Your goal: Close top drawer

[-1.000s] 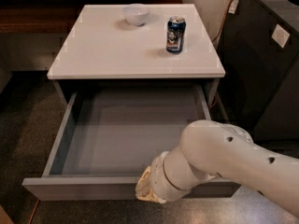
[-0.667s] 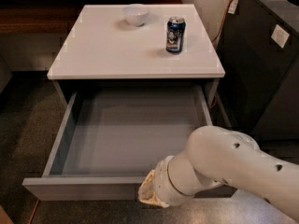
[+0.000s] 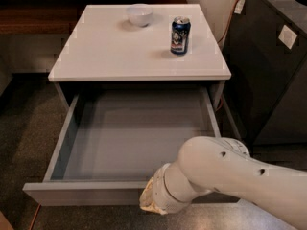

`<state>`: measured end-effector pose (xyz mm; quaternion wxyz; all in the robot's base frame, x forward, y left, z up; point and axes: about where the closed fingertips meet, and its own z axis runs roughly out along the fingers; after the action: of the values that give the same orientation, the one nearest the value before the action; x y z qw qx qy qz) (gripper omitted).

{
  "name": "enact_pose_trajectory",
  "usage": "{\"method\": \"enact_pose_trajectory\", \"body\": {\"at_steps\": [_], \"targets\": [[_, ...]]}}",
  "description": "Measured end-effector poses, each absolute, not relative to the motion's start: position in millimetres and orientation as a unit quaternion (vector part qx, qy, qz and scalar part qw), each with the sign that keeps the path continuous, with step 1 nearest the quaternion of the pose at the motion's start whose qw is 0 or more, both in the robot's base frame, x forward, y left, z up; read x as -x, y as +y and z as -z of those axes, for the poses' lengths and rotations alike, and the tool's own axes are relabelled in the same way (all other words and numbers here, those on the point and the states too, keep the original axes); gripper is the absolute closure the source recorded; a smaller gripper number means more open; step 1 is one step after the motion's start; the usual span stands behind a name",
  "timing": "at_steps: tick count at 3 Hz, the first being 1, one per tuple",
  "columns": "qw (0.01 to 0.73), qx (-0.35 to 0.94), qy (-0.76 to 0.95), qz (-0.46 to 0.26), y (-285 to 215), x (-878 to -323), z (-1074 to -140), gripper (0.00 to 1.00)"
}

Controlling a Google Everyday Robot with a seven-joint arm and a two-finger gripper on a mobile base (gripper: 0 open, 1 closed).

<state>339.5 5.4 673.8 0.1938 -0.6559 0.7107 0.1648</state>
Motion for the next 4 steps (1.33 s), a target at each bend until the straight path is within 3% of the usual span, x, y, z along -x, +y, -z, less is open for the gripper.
{"method": "enact_pose_trajectory", "body": {"at_steps": [4], "targets": [[0.199,0.625,0.749,-0.095,-17,-405,-653,1.0]]}}
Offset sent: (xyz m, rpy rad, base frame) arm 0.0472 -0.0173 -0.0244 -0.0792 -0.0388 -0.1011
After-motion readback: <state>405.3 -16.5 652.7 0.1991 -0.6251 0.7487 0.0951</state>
